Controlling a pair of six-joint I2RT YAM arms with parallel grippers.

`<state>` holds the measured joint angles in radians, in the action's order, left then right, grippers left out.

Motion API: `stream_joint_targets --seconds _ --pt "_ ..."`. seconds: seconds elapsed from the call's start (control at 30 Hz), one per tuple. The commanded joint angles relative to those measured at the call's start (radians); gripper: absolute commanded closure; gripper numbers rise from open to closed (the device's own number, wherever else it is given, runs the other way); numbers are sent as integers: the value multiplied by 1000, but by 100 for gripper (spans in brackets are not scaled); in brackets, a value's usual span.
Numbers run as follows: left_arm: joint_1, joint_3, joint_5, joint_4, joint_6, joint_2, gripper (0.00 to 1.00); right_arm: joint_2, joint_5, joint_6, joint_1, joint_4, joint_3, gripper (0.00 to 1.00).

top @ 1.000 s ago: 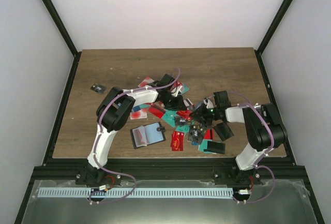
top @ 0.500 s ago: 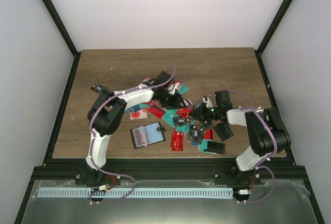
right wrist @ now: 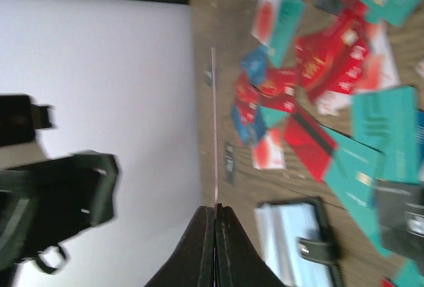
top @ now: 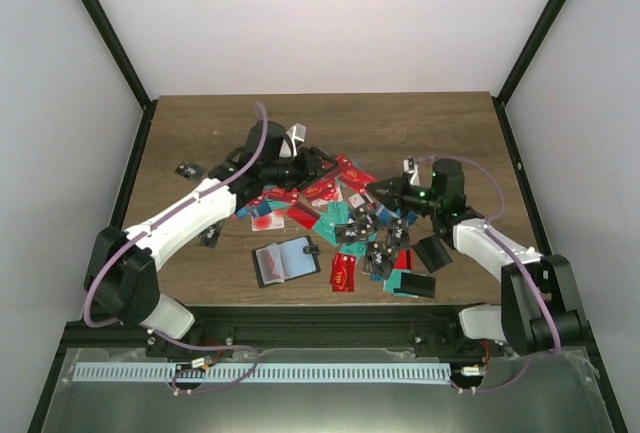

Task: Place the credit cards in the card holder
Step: Pick up the credit card from the center of the board, then insert the credit card into the card holder.

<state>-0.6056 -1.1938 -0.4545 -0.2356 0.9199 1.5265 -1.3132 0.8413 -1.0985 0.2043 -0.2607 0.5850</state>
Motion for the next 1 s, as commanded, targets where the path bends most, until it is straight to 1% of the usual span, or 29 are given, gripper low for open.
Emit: stream_joint_targets --seconds 0.0,0.1,0.3,0.43,0.6,0.8,0.9,0.97 --pt "1 50 11 177 170 -57 47 76 -26 -223 12 -203 25 99" --pt "0 72 14 236 196 -83 48 116 -50 -278 32 -229 52 99" --pt "-15 149 11 429 271 -123 48 184 -119 -425 97 -364 28 99" --pt "-31 173 33 514 295 -141 50 217 -184 -467 147 -413 19 99" --pt "-50 180 65 543 301 -161 59 228 -218 -468 180 -410 30 99" --pt "-63 195 68 582 304 -158 71 227 -238 -464 215 -423 37 99" --pt "-67 192 69 585 304 -157 81 231 -243 -453 223 -406 47 99" --pt "-69 188 72 581 303 -155 91 231 -244 -452 227 -404 47 99"
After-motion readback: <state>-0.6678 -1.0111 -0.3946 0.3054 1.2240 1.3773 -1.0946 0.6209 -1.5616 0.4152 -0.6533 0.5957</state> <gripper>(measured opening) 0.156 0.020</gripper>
